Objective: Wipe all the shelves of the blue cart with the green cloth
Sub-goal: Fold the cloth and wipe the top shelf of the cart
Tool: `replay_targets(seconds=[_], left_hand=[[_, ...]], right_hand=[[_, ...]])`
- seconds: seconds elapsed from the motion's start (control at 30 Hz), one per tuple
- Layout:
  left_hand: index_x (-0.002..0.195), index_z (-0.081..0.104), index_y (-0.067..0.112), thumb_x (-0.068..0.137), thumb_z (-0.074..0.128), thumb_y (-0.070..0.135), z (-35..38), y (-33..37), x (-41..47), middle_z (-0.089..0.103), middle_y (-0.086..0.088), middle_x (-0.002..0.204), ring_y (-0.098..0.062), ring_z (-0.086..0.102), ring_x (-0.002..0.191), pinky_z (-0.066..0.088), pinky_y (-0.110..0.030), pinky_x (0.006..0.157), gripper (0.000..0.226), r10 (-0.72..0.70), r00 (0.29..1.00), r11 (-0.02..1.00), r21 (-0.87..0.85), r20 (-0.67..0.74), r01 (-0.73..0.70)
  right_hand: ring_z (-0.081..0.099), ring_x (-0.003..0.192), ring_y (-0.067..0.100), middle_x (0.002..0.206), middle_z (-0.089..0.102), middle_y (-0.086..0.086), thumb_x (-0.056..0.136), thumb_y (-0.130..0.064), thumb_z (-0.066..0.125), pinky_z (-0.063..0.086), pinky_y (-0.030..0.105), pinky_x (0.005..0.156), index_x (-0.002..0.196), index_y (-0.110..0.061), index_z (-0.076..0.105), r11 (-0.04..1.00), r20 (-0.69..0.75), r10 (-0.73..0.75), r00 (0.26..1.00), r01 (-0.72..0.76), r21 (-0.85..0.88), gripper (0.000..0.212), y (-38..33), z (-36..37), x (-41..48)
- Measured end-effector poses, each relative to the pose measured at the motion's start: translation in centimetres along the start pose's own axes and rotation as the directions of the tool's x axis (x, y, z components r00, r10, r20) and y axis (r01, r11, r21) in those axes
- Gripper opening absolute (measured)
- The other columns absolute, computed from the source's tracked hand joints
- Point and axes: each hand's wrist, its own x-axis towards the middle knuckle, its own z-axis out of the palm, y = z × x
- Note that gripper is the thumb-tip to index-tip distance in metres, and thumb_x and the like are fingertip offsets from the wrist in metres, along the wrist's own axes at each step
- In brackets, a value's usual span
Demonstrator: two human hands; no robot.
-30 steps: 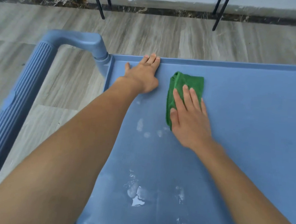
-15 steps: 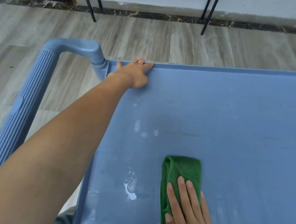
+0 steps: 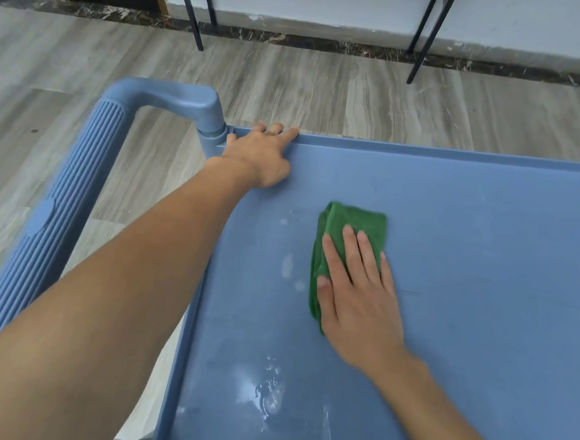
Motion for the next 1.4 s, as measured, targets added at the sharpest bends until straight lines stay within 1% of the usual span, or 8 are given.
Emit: replay_targets(seconds=[0.23, 0.43, 0.73, 0.83, 0.93, 1.1, 1.3, 1.4], left_hand=[[0.162, 0.008, 0.032, 0.093, 0.038, 0.022, -0.3, -1.4, -0.2, 0.013, 0.001, 0.17, -0.021, 0.013, 0.155, 0.015, -0.057, 0.122, 0.076, 0.018, 1.0, 0.987, 0.158, 0.008, -0.019], [0.162, 0.003, 0.028, 0.094, 0.031, 0.024, 0.3, -1.1, -0.2, 0.0, -0.001, 0.171, -0.023, 0.0, 0.157, 0.005, -0.06, 0.124, 0.073, -0.004, 0.999, 0.992, 0.125, 0.032, 0.0], [0.162, 0.0, 0.032, 0.097, 0.03, 0.025, 2.0, -1.8, -0.8, -0.005, 0.001, 0.172, -0.022, -0.007, 0.157, -0.001, -0.055, 0.126, 0.072, 0.025, 0.999, 0.999, 0.039, -0.04, -0.023], [0.162, 0.0, 0.033, 0.101, 0.029, 0.024, 2.7, -2.3, -1.2, -0.005, 0.003, 0.172, -0.02, -0.007, 0.157, -0.004, -0.05, 0.126, 0.068, 0.047, 0.995, 0.999, 0.009, -0.083, -0.047], [0.162, 0.003, 0.034, 0.104, 0.027, 0.028, 3.2, -2.7, -1.2, -0.001, 0.004, 0.172, -0.019, -0.006, 0.157, -0.005, -0.048, 0.126, 0.063, 0.064, 0.991, 0.998, -0.018, -0.122, -0.066], [0.162, 0.007, 0.031, 0.105, 0.027, 0.029, 3.1, -3.1, -1.2, 0.004, 0.004, 0.172, -0.019, -0.003, 0.157, -0.003, -0.046, 0.127, 0.061, 0.083, 0.987, 0.996, -0.028, -0.139, -0.088], [0.162, 0.008, 0.028, 0.104, 0.026, 0.023, 1.4, -3.2, -0.7, 0.012, 0.006, 0.17, -0.017, 0.001, 0.157, 0.0, -0.045, 0.127, 0.061, 0.082, 0.993, 0.987, -0.13, -0.085, -0.092], [0.162, 0.008, 0.027, 0.104, 0.025, 0.021, 0.5, -3.1, -0.5, 0.012, 0.007, 0.17, -0.018, 0.001, 0.157, 0.003, -0.046, 0.127, 0.061, 0.096, 0.995, 0.984, -0.146, -0.032, -0.1]], right_hand=[[-0.002, 0.153, 0.02, 0.167, 0.001, 0.001, 0.103, -0.04, 0.021, 0.006, 0.048, 0.122, 0.157, -0.026, 0.013, 0.999, 0.013, 0.008, 1.0, -0.008, 0.032, 0.057, 0.3, 0.2, 12.4], [-0.002, 0.153, 0.018, 0.167, 0.001, -0.001, 0.102, -0.039, 0.023, 0.005, 0.046, 0.123, 0.157, -0.027, 0.014, 0.998, -0.008, 0.03, 1.0, -0.03, 0.047, 0.057, 0.0, 0.5, 15.0], [0.009, 0.153, 0.024, 0.165, 0.012, 0.006, 0.099, -0.032, 0.029, 0.022, 0.051, 0.118, 0.156, -0.019, 0.024, 1.0, -0.046, -0.008, 0.999, 0.008, -0.006, 0.059, -4.0, 0.7, 0.8], [0.023, 0.15, 0.026, 0.162, 0.026, 0.008, 0.096, -0.032, 0.034, 0.031, 0.052, 0.113, 0.151, -0.017, 0.037, 0.999, -0.093, -0.04, 0.995, 0.038, -0.02, 0.058, -5.5, 1.3, -6.4], [0.046, 0.133, 0.026, 0.142, 0.054, 0.011, 0.086, -0.034, 0.038, 0.042, 0.05, 0.098, 0.136, -0.019, 0.059, 0.984, -0.189, -0.087, 0.978, 0.055, -0.169, 0.056, -6.5, 2.7, -12.3], [0.057, 0.109, 0.024, 0.104, 0.074, 0.009, 0.093, -0.042, 0.016, 0.046, 0.046, 0.082, 0.114, -0.023, 0.058, 0.956, -0.156, -0.049, 0.986, 0.002, -0.292, 0.052, -7.1, 3.8, -16.2], [0.049, 0.13, 0.025, 0.136, 0.059, 0.009, 0.085, -0.035, 0.037, 0.044, 0.05, 0.095, 0.133, -0.023, 0.06, 0.989, -0.196, -0.047, 0.979, 0.017, -0.149, 0.055, -7.2, 3.0, -13.0], [0.03, 0.147, 0.026, 0.158, 0.034, 0.007, 0.096, -0.036, 0.032, 0.032, 0.051, 0.11, 0.148, -0.02, 0.043, 0.998, -0.076, -0.062, 0.995, 0.064, 0.014, 0.055, -7.0, 1.6, -8.3]])
